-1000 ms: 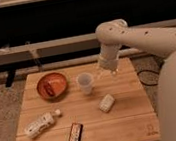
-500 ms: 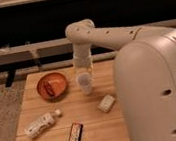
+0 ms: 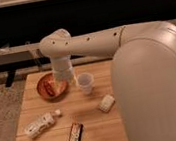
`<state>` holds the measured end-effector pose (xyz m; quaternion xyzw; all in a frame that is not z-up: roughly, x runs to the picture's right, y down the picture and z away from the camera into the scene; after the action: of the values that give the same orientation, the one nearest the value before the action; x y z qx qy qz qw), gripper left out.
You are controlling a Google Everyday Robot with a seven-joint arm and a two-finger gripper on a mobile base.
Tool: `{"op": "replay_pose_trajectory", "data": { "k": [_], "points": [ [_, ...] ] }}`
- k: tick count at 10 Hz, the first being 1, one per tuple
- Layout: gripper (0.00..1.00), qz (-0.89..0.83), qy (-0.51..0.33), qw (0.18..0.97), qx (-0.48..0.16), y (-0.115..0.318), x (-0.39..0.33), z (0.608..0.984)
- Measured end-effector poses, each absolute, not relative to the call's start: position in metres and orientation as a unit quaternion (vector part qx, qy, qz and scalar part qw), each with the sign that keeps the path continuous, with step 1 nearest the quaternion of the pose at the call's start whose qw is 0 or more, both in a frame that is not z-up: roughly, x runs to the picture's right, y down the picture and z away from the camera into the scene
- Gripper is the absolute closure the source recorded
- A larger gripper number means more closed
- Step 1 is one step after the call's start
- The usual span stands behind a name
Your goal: Move the arm in a circular motion
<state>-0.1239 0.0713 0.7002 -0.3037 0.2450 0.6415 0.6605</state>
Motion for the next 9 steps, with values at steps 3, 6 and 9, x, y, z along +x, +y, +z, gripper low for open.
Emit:
{"op": "replay_pose_trajectory", "data": {
  "k": [3,6,9],
  "points": [
    [0.35,0.634,0.237,0.667,-0.311,0.122,-0.132,0.642],
    [0.35,0.665,0.234,0.64,-0.306,0.169,-0.09,0.583],
    [0.35,0.717,0.241,0.589,-0.286,0.193,-0.021,0.55]
  ]
}}
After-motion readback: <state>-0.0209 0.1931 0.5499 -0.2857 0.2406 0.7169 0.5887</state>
